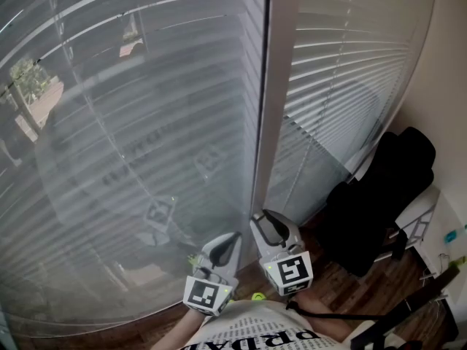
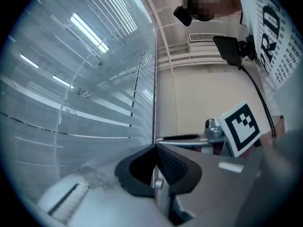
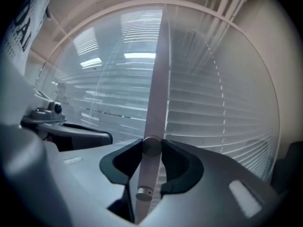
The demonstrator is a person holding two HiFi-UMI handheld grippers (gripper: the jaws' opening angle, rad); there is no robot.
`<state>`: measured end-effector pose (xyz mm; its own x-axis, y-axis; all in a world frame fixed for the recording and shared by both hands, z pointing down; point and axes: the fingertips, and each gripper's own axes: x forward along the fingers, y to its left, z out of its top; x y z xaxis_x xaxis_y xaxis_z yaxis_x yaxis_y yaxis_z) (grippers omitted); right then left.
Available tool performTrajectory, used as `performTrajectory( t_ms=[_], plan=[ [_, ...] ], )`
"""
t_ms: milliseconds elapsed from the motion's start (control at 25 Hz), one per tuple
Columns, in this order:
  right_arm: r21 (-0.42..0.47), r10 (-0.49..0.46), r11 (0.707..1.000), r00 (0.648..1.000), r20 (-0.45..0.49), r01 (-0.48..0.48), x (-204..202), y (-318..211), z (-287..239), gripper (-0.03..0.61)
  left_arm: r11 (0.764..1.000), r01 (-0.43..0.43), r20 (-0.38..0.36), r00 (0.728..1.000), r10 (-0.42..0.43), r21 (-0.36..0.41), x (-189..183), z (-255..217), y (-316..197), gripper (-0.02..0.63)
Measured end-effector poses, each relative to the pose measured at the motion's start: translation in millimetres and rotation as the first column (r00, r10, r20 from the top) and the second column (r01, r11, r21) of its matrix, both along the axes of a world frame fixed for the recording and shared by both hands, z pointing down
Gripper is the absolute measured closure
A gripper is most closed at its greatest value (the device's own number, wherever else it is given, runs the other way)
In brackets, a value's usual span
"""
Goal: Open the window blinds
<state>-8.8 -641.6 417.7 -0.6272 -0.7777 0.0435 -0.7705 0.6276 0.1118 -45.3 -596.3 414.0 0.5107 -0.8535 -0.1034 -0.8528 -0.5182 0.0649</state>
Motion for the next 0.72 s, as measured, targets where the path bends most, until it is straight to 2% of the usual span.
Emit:
performTrajectory(
  t_ms=[160, 320, 440, 600, 720],
  plan=[
    [0.114, 0.004, 0.993, 0.978, -0.210, 0.020, -2, 4, -6, 0.440, 1.000, -0.001, 0.001, 1.000, 0.001, 0.004, 1, -1, 1, 0.606],
    [0.235, 0.039, 0.970, 0.921, -0.387, 0.058, -7, 9, -6, 0.436, 1.000, 0.001, -0.003, 1.000, -0.001, 0.000, 2, 0, 1, 0.606],
    [0.317, 0.080, 0.943, 0.861, -0.503, 0.097, -11, 11, -5, 0.436, 1.000, 0.000, -0.005, 1.000, 0.000, -0.002, 2, 0, 0, 0.606],
    [0.390, 0.143, 0.912, 0.787, -0.600, 0.131, -15, 11, -1, 0.440, 1.000, 0.002, -0.010, 1.000, -0.002, -0.005, 1, 1, -1, 0.606],
    [0.412, 0.166, 0.900, 0.763, -0.625, 0.142, -15, 11, 0, 0.442, 1.000, 0.003, -0.012, 1.000, -0.003, -0.002, 1, 0, -1, 0.606]
  ],
)
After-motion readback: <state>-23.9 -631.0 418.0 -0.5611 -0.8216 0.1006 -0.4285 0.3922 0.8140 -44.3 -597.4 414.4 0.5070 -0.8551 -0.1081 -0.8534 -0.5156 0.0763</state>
